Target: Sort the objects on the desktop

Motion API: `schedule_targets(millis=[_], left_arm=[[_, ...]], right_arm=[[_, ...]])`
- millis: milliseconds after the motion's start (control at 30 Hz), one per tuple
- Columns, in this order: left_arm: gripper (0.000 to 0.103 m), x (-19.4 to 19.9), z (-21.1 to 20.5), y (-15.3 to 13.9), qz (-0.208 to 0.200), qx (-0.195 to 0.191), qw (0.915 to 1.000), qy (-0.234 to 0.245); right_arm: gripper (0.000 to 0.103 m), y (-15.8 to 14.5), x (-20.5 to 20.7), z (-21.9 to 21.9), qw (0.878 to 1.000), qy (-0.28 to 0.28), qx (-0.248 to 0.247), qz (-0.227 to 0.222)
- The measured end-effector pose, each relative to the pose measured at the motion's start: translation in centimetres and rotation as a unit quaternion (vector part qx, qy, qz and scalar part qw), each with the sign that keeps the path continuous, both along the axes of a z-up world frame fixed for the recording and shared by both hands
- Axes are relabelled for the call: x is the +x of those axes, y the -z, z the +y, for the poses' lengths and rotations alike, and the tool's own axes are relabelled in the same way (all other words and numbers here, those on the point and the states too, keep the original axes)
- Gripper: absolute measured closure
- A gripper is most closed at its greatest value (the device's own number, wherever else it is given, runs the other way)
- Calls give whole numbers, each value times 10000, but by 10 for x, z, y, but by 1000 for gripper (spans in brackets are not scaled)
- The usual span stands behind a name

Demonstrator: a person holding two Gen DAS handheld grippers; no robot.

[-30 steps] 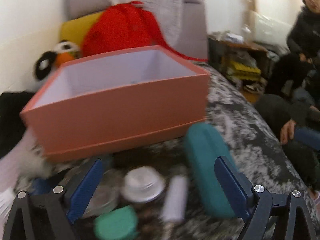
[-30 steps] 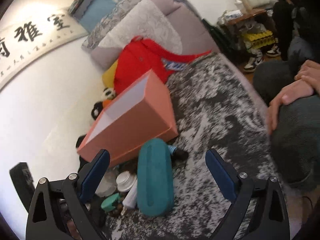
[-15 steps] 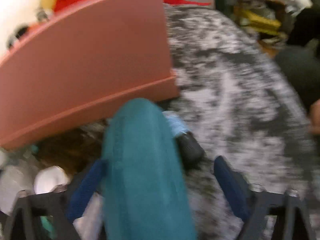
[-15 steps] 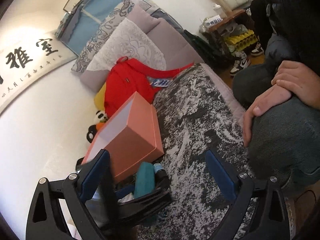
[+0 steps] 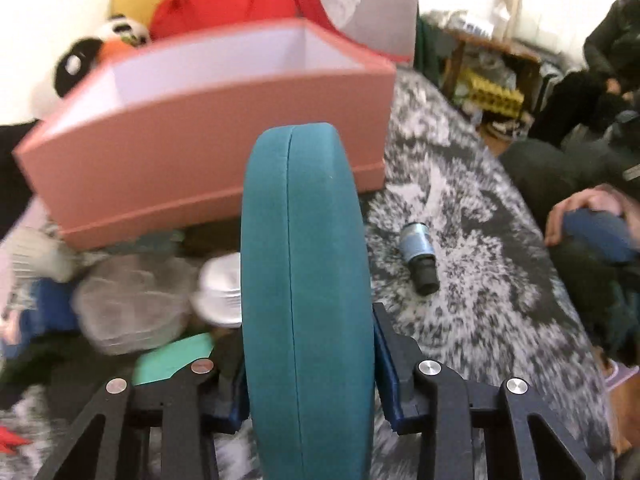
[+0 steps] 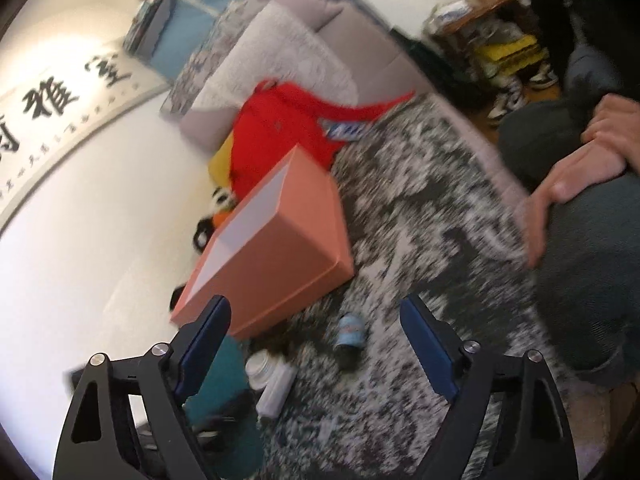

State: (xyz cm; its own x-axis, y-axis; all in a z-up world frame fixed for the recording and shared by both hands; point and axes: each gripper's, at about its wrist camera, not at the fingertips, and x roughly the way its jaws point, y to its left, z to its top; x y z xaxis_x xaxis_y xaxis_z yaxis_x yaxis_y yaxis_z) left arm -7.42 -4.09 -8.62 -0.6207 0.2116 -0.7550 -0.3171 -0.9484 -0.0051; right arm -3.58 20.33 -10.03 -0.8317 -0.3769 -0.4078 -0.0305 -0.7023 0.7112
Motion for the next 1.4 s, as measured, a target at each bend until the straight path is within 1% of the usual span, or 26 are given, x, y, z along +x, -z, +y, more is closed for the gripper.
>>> schedule_targets(millis=[100,167,200,233,300,367,400,433,467,500,533,567,600,700,800,833,933,1033,1100,1167,1233,1300,1333,1400], left_arm=[[61,14,-26,-18,119,34,9999,15],[61,22,-43,-24,128,115,9998,22],[61,22,-48,-22,128,154,9998,15],[61,24,-52,-21,133,199,9997,9],[61,25,-55,-15,132,264,9996,15],[61,25,-55,-10,101,310,9995,54],[61,25,-55,-8,88,324,9994,65],[61,25,-55,-7,73,341,9994,69],[61,24,-55,-6,63,367,9993,71],[61,24,-55,-5,67,386,9992,69],[61,24,-54,-5,78,397,9992,68],[61,23,-53,-5,93,397,9991,74],[61,22,-51,-6,111,395,9991,79],[61,21,-46,-9,186,417,9989,88],[61,20,-40,-15,312,470,9983,114],[61,19,-37,-18,361,446,9983,123],[61,16,-30,-27,511,422,9976,187],[61,6,-28,-45,760,442,9958,234],[61,-4,-27,-58,947,471,9941,240],[61,-23,-28,-76,1170,514,9915,232],[61,-46,-29,-92,1327,537,9896,162],[61,-77,-31,-107,1461,578,9876,33],[61,-96,-33,-112,1477,606,9871,-80],[60,-141,-37,-117,1338,621,9884,-356]], right_arm=[[18,9,-13,-19,9989,-419,15,-232],[20,15,-22,-25,9981,-442,190,-387],[22,18,-26,-28,9975,-421,319,-462],[23,20,-33,-29,9963,-283,612,-524],[23,29,-49,-34,9922,-188,1056,-638],[25,45,-67,-43,9886,-412,1203,-811],[27,53,-75,-47,9863,-534,1282,-887],[31,63,-81,-55,9831,-724,1406,-920],[33,73,-86,-66,9776,-968,1623,-930],[34,75,-85,-73,9736,-1032,1844,-866],[43,73,-86,-74,9734,-1105,1831,-816],[60,71,-86,-76,9726,-1195,1834,-781],[77,71,-89,-77,9692,-1339,1900,-811],[77,70,-85,-81,9633,-1377,2151,-826],[77,54,-71,-95,9535,-1384,2595,-665],[77,45,-64,-97,9523,-1378,2662,-569],[77,8,-41,-104,9508,-1314,2804,-58],[77,-26,-17,-106,9491,-1234,2867,418],[77,-48,-11,-109,9459,-1219,2926,693],[77,-70,-22,-112,9441,-1220,2951,826],[77,-92,-49,-111,9468,-1208,2855,864],[77,-110,-79,-112,9496,-1181,2768,880],[76,-118,-101,-113,9518,-1192,2685,881],[76,-125,-139,-117,9532,-1170,2687,742]])
